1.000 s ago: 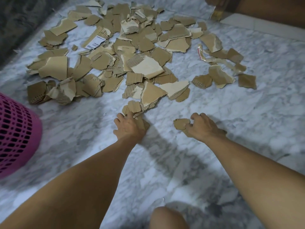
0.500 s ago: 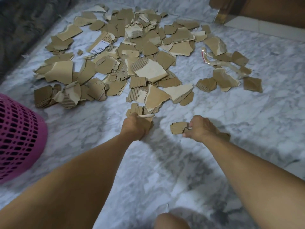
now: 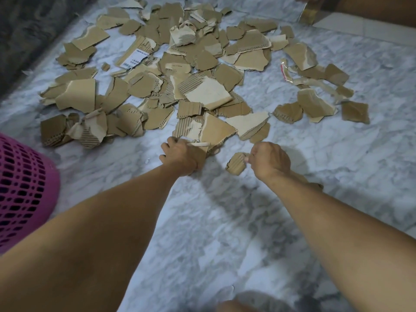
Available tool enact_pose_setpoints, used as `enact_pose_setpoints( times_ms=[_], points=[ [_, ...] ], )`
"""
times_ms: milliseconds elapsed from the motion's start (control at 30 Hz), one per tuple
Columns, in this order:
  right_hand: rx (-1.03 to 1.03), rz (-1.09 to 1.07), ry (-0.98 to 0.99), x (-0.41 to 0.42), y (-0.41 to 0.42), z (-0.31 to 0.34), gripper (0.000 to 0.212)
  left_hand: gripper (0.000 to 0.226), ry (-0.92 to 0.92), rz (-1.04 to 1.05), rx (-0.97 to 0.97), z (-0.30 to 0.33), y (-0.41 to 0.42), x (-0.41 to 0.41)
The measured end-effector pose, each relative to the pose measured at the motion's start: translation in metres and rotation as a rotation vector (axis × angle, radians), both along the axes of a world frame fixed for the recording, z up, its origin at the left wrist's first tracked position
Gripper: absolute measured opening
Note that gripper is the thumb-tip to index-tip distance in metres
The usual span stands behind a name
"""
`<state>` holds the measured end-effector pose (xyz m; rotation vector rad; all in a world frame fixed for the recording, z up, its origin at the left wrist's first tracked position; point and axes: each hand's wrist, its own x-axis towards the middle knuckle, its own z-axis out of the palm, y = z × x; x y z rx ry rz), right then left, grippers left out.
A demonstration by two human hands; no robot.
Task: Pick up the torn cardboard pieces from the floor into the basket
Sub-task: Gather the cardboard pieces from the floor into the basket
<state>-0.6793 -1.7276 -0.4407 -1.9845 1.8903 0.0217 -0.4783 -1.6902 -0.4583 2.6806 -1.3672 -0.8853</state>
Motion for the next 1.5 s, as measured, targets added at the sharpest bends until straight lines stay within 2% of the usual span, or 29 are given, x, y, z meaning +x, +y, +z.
enact_pose_setpoints(
  times_ms=[67, 133, 233, 400, 500, 567, 667, 767, 800, 900, 1033, 1133, 1300, 1400, 1500],
  points=[
    [0.054, -0.020, -0.133, 0.006, -0.004, -0.002, 0.020, 0.070, -0.016, -0.012, -0.023, -0.005, -0.002, 0.002],
    [0.121, 0.051, -0.217, 0.014, -0.003, -0.007, 0.020, 0.062, -0.022, -0.033, -0.031, -0.005, -0.003, 0.003],
    [0.127, 0.148, -0.168, 0.021, 0.000, -0.017, 0.014, 0.047, -0.015, -0.025, -0.049, -0.004, -0.005, 0.002],
    [0.141, 0.143, -0.128, 0.025, 0.000, -0.020, 0.048, 0.059, 0.062, -0.011, -0.097, -0.005, -0.008, 0.006],
    [0.182, 0.104, -0.125, 0.025, -0.009, -0.019, 0.056, 0.061, 0.177, 0.026, -0.153, -0.001, -0.014, 0.008],
    [0.184, 0.089, -0.093, 0.023, -0.020, -0.018, 0.052, 0.061, 0.232, 0.041, -0.210, 0.003, -0.018, 0.010],
    [0.088, 0.074, -0.029, 0.015, -0.046, -0.019, 0.033, 0.066, 0.295, 0.009, -0.313, 0.009, -0.028, 0.016],
    [-0.019, 0.092, 0.050, 0.008, -0.077, -0.019, 0.028, 0.090, 0.363, 0.002, -0.280, 0.015, -0.043, 0.025],
    [-0.017, 0.109, 0.069, 0.006, -0.087, -0.019, 0.027, 0.089, 0.369, 0.006, -0.253, 0.015, -0.050, 0.028],
    [0.079, 0.188, 0.114, 0.001, -0.112, -0.016, 0.030, 0.068, 0.273, -0.036, -0.172, 0.013, -0.065, 0.037],
    [0.178, 0.253, 0.128, -0.002, -0.128, -0.016, 0.027, 0.068, 0.135, -0.047, -0.173, 0.003, -0.083, 0.049],
    [0.104, 0.297, 0.139, -0.001, -0.130, -0.016, 0.040, 0.080, 0.060, -0.070, -0.115, -0.005, -0.087, 0.051],
    [0.108, 0.288, -0.022, 0.005, -0.139, -0.006, 0.066, 0.099, 0.043, -0.069, -0.136, -0.016, -0.082, 0.043],
    [0.168, 0.238, -0.059, 0.006, -0.153, 0.003, 0.063, 0.094, 0.109, 0.037, -0.132, -0.018, -0.087, 0.043],
    [0.212, 0.237, -0.047, 0.007, -0.172, 0.008, 0.041, 0.070, 0.228, 0.128, -0.143, -0.012, -0.094, 0.051]
  ],
)
